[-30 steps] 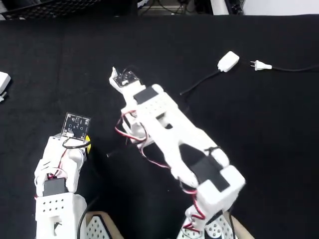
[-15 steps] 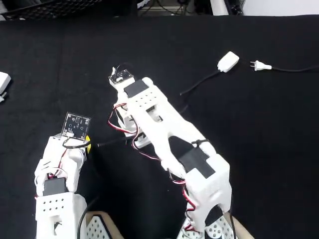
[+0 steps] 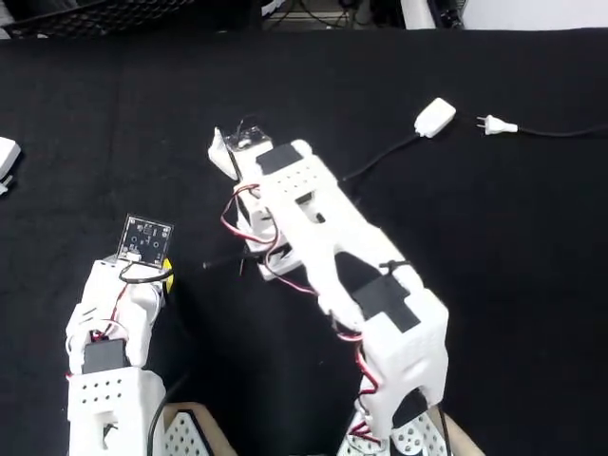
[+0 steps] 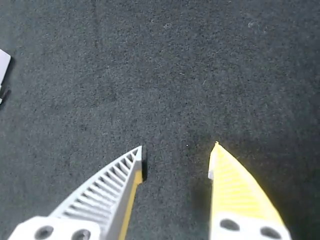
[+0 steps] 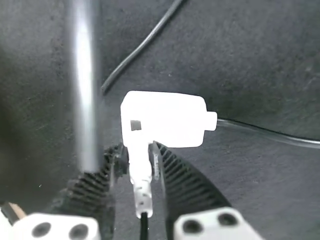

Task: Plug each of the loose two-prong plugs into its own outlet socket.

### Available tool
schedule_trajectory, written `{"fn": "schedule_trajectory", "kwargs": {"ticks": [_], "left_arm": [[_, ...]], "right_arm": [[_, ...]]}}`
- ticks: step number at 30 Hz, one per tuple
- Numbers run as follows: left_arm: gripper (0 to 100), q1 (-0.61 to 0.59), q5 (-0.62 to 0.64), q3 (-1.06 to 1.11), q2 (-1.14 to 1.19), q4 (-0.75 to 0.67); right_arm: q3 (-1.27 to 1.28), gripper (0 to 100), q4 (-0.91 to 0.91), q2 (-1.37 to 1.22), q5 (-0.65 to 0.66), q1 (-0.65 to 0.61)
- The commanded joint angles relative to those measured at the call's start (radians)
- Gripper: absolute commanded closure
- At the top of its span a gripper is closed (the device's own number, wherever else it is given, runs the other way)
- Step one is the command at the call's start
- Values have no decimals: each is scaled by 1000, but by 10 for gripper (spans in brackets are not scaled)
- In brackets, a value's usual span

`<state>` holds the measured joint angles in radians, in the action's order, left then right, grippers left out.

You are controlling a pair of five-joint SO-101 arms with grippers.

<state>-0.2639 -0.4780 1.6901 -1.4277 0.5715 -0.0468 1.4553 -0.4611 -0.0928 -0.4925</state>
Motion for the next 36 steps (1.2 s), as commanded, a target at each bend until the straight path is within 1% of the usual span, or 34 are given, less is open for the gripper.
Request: {"fn": "schedule_trajectory", "kwargs": {"ticks": [1, 11, 15, 21, 28, 31, 36], "left_arm": [[776, 13, -9, 18, 3, -14], [776, 13, -9, 18, 3, -14], [776, 13, -9, 18, 3, -14], [776, 13, -9, 18, 3, -14], [776, 13, -9, 18, 3, -14], [776, 13, -9, 18, 3, -14], [776, 13, -9, 18, 3, -14]], "right_arm": [[50, 986, -40, -97, 8, 104], [61, 986, -41, -97, 86, 201], [58, 986, -68, -97, 92, 247], [48, 986, -64, -157, 91, 252], [-35, 986, 68, -275, 86, 276], [-104, 986, 138, -325, 87, 307], [-219, 986, 186, -341, 89, 348]]}}
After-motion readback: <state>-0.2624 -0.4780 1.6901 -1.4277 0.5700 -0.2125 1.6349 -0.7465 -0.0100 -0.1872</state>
